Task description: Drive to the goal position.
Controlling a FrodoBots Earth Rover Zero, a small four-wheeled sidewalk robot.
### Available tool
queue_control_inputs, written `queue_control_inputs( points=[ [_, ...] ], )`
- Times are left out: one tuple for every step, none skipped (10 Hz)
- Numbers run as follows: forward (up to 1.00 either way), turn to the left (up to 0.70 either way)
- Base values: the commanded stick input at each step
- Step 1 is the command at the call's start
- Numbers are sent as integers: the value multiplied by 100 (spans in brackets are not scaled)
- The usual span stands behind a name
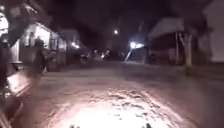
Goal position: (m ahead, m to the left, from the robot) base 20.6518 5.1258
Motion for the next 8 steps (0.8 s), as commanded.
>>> queue_control_inputs(
  points=[
    [70, 0],
    [70, 0],
    [70, 0],
    [70, 0],
    [70, 0],
    [70, 0],
    [70, 0],
    [70, 0]
  ],
)
